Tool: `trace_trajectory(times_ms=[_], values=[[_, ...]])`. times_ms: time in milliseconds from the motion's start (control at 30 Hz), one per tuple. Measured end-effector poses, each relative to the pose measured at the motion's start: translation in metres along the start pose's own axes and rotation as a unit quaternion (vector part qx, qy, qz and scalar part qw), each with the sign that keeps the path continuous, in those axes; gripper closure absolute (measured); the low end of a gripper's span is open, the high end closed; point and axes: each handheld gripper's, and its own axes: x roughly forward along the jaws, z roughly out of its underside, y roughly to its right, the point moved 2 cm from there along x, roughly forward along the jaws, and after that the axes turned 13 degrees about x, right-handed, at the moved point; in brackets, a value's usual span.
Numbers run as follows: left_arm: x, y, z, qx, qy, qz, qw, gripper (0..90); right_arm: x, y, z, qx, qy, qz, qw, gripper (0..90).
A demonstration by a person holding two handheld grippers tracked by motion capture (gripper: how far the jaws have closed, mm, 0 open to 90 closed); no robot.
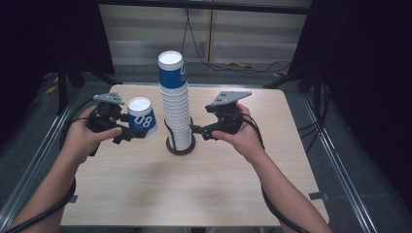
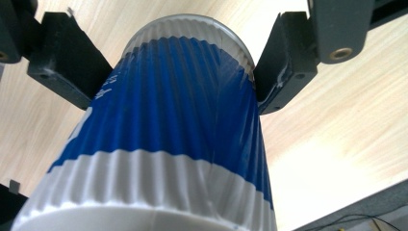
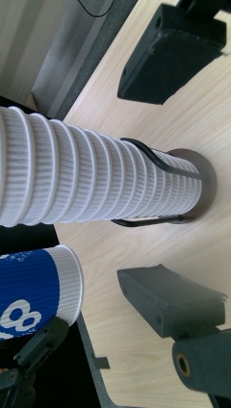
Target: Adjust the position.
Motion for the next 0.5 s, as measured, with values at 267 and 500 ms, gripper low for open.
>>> trace_trajectory(times_ms=[267,500], values=[[0.006,0.007,0.008,0.006,-0.005,0.010,0.9999,22.5,-0.004,0.002,0.006,0.002,0.002,-0.001,1.0000,12.9],[0.014,0.015,0.016,0.005,-0.011,0.020,0.9997,22.8,-0.005,0.003,0.014,-0.001,-0.006,-0.002,1.0000,12.9]])
